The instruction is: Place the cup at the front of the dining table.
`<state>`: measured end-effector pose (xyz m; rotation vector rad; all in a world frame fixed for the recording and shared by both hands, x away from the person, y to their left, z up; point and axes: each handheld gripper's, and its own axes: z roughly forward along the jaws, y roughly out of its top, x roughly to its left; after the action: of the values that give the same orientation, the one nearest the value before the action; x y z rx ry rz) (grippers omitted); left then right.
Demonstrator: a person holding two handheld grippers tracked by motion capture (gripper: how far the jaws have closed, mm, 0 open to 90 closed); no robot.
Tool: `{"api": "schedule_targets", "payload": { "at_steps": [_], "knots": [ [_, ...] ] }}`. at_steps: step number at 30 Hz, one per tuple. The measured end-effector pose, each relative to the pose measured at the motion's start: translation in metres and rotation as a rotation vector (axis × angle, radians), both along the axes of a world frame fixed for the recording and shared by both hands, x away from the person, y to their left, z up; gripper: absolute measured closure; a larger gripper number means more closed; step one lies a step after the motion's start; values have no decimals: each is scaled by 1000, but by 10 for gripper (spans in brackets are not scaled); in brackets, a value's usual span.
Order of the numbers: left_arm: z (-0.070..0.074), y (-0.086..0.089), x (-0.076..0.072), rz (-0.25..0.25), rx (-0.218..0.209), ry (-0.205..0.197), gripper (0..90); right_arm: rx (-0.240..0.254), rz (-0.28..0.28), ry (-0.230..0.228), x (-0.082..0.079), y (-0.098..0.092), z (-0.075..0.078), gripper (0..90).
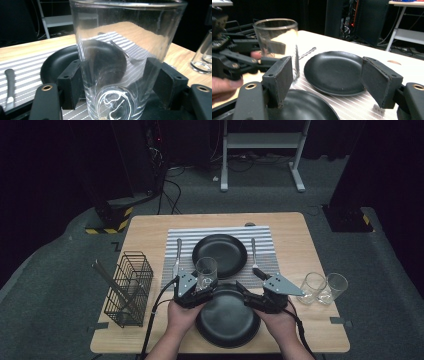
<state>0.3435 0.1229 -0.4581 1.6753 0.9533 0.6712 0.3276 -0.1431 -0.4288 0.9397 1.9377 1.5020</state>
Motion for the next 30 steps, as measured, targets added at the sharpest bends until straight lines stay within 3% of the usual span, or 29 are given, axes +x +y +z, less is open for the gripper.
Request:
{"api": "schedule_targets", "payload": {
  "at_steps": [11, 16, 30],
  "knots": [
    [-6, 13, 10, 57, 12, -3, 312, -55, -61, 20, 0, -26, -19, 264],
    [-10, 17, 18, 73, 22, 15, 312, -95, -87, 31, 0, -39, -29, 276],
    [-27, 28, 38, 148, 32, 72, 313, -114, -134, 76, -1, -67, -51, 299]
  ]
}}
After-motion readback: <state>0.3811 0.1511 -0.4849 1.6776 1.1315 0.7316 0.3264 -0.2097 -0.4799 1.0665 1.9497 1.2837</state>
